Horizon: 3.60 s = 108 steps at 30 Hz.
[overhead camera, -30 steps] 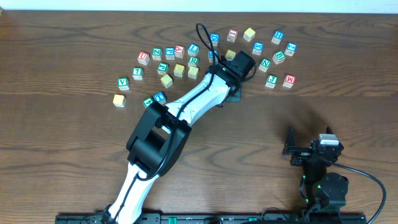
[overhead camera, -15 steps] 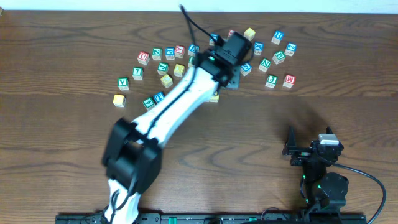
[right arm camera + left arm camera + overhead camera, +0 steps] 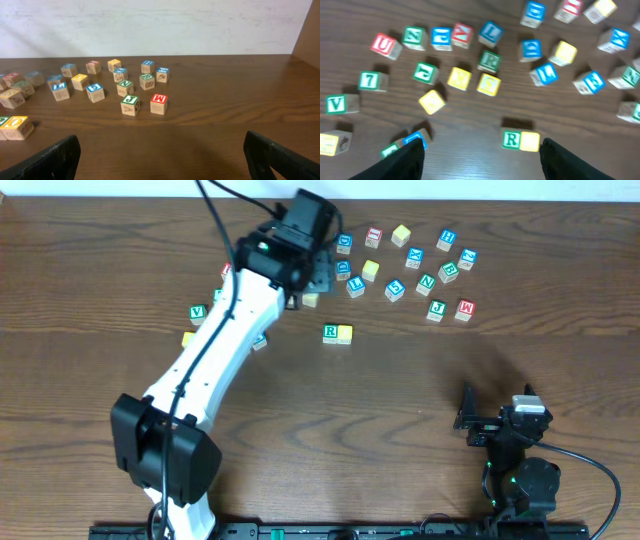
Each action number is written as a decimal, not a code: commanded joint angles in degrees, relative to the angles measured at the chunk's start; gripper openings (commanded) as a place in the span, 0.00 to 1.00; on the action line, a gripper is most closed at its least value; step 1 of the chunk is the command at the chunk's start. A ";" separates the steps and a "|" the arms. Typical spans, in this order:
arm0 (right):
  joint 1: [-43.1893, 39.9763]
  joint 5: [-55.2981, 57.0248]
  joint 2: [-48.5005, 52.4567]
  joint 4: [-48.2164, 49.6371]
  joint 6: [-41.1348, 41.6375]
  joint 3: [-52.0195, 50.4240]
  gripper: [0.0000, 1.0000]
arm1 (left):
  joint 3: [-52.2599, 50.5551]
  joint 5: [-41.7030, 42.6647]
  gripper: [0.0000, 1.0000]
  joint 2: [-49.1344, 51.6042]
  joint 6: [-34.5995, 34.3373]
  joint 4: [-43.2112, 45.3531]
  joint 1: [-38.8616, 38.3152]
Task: Spell out ROBOT
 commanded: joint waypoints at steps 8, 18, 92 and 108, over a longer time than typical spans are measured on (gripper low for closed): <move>-0.37 -0.09 -0.28 -0.20 -0.44 -0.09 0.99 | 0.52 -0.72 0.86 -0.39 0.22 -1.88 2.01; -0.37 -0.09 -0.28 -0.20 -0.44 -0.09 0.99 | 0.52 -0.72 0.90 -0.39 0.22 -4.13 2.01; 2.89 -18.53 95.93 -56.37 -18.78 103.89 0.99 | 0.52 -0.74 0.91 -6.54 7.08 -7.04 11.13; 3.41 -32.28 95.93 -53.79 -14.45 103.82 0.99 | -4.13 1.25 0.90 -5.18 -7.69 -8.02 10.67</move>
